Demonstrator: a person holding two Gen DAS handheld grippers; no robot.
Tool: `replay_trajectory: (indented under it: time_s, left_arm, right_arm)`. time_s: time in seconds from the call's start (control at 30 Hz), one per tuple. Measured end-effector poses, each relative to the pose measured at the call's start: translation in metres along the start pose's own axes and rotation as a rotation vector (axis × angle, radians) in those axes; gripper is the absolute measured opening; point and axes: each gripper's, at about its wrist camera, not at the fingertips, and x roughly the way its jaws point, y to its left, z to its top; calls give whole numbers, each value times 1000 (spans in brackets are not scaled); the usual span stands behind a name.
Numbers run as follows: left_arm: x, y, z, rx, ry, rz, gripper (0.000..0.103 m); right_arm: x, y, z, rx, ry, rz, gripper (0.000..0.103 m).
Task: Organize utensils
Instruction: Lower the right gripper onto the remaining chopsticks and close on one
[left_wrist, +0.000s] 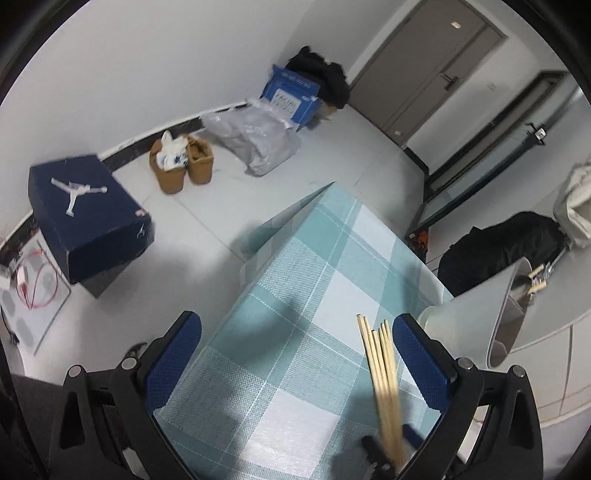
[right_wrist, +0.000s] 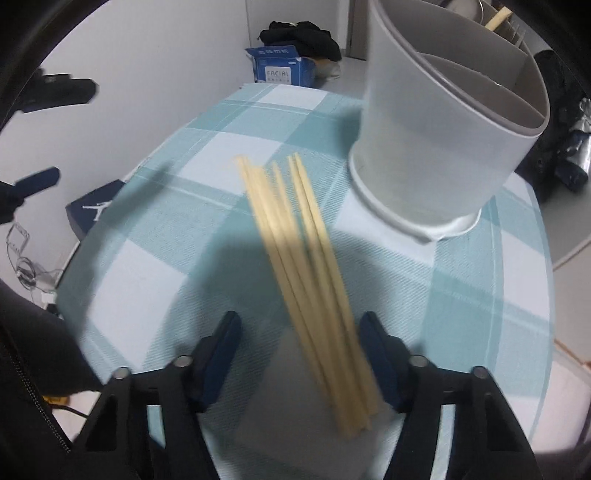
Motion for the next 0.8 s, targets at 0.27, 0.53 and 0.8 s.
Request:
replay_trajectory:
  time_s: [0.27,0.53,0.8]
  left_arm:
    - [-6,12,6,-58,-10,-22,102]
    - [-8,15,10,-63,-27,-1,102]
    - [2,19,13,-96,15,-16,102]
  right_arm:
    - [-9,29,-6,-17,56,109,41]
    - [-25,2,14,67,7,151,38]
    - [3,-10,53,62,17,27,19]
